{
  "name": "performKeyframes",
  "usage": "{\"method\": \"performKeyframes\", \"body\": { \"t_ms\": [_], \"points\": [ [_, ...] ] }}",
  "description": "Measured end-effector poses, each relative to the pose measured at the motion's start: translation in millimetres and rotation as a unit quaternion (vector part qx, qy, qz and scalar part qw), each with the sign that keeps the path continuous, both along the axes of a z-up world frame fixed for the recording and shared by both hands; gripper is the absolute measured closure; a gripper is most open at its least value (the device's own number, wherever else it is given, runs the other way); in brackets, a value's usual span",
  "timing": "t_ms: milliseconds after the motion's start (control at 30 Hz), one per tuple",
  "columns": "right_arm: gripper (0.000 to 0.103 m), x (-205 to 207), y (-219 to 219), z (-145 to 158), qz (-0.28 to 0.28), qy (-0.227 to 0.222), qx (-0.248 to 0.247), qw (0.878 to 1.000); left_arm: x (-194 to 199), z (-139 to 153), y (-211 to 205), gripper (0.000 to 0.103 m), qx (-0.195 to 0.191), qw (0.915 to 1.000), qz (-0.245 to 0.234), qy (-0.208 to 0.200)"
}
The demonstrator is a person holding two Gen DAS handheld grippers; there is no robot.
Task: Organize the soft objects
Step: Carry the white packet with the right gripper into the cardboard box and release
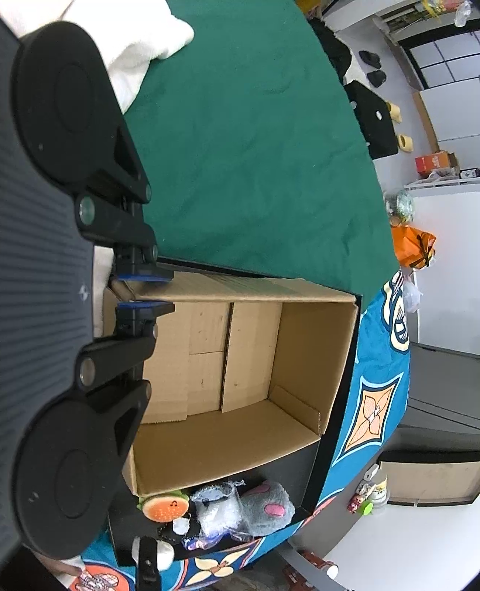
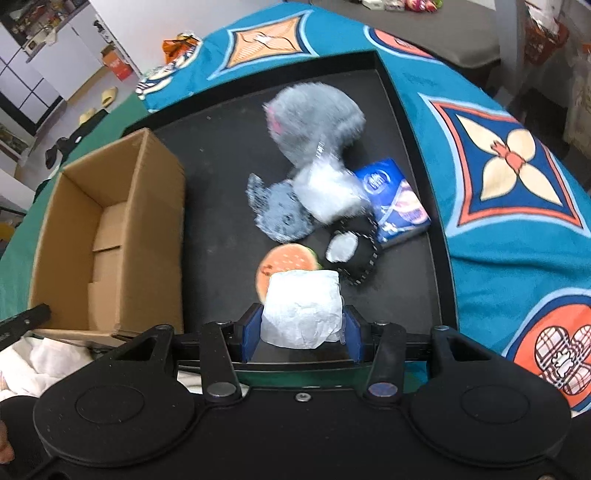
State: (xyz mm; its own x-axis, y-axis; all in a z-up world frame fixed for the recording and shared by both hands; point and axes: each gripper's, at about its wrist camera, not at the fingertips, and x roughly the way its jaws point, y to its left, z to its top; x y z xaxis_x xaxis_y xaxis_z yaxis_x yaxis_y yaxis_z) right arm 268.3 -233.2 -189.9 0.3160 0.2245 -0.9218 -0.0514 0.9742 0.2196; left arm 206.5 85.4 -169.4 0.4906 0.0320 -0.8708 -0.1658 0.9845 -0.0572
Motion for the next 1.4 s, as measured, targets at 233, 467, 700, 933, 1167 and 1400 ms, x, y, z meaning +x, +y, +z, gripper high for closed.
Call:
{"method": "performKeyframes", "body": {
  "t_ms": [233,467,700,933,1167,1400],
  "points": [
    [0.057,1,15,19,0.010,-0.033,0.001,0.999,0,-3,2,0.094,-0.003,1.0000,0.006,-0.003],
    [0.057,0,40,39,0.032,-0.064,0.011,0.997,-4,-8,9,0.094,-0.012,0.9995,0.026,-0.016],
    [0.057,5,70,54,0.058,-0.086,0.017,0.995,1,-13,19,0.093,-0.033,0.9986,0.041,-0.007],
    [0.057,10,103,55,0.084,-0.093,0.017,0.992,3,-21,28,0.093,-0.052,0.9974,0.049,0.004],
    [0.057,15,131,52,0.109,-0.101,0.013,0.989,3,-24,32,0.091,-0.057,0.9974,0.044,0.001],
    [0.057,30,146,53,0.115,-0.115,0.007,0.987,3,-27,37,0.090,-0.074,0.9963,0.044,0.002]
  ]
}}
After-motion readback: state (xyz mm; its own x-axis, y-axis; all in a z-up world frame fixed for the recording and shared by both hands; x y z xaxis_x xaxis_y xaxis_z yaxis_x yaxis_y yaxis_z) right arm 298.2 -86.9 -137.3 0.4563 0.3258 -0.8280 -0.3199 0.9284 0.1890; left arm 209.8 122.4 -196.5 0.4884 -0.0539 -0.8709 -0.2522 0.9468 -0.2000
